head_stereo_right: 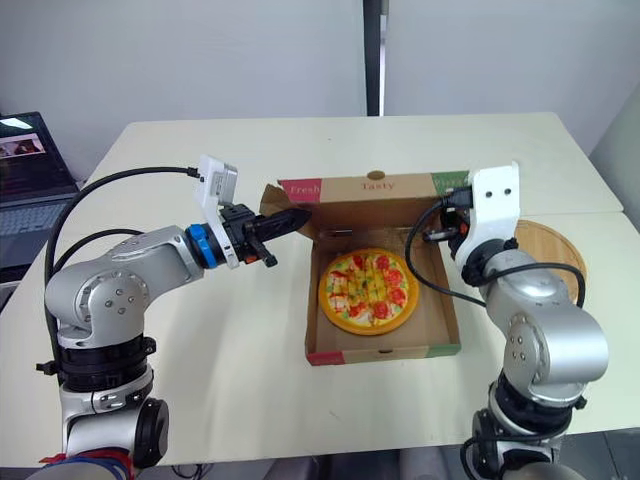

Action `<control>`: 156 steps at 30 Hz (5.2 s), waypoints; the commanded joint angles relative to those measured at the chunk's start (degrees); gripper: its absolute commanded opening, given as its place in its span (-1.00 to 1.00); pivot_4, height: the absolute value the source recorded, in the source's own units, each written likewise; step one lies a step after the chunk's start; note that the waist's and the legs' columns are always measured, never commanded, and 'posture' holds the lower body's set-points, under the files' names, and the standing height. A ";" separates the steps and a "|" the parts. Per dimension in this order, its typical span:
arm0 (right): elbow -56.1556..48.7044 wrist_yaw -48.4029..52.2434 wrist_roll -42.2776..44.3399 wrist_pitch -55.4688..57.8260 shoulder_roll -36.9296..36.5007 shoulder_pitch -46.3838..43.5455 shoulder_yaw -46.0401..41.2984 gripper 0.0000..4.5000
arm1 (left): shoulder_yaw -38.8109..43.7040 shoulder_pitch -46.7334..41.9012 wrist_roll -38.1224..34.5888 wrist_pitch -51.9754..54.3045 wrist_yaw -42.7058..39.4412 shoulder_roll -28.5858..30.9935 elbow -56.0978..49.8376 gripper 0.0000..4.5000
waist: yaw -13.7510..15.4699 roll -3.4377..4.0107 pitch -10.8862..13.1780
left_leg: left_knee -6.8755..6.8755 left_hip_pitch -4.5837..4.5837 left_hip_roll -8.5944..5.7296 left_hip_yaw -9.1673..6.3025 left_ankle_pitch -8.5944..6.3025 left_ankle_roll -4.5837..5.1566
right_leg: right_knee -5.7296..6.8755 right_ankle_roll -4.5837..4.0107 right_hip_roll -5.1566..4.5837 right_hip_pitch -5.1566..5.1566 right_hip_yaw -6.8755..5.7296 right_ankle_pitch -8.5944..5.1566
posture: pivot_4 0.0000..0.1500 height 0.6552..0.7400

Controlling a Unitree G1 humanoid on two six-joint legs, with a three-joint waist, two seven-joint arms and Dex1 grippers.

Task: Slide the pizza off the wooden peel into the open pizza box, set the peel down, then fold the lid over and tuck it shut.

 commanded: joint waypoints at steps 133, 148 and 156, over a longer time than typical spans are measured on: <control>16.28 32.36 14.50 -40.20 -37.25 16.01 10.02 -1.00 | -11.94 18.03 7.42 -21.01 -23.85 16.87 0.84 -1.00 | 2.21 -0.28 -0.15 | -0.23 1.12 0.25 -0.06 -0.12 0.19 | -0.54 0.00 0.29 1.34 -0.06 -0.06 | 1.00 1.00; 16.75 33.36 11.00 -43.22 -37.42 16.93 11.63 -1.00 | -15.06 1.91 5.79 -18.96 -27.95 17.01 1.37 -1.00 | 3.05 -0.35 -0.10 | -0.19 1.08 0.21 -0.10 -0.12 0.18 | -0.58 0.01 0.27 1.39 -0.12 -0.06 | 1.00 1.00; 16.52 32.96 11.97 -45.05 -36.39 15.34 8.49 -1.00 | -26.77 -1.00 14.60 -26.03 -31.21 11.36 5.58 -1.00 | 2.50 -0.36 -0.08 | -0.22 1.06 0.26 -0.07 -0.11 0.17 | -0.54 0.01 0.33 1.29 -0.08 -0.05 | 1.00 1.00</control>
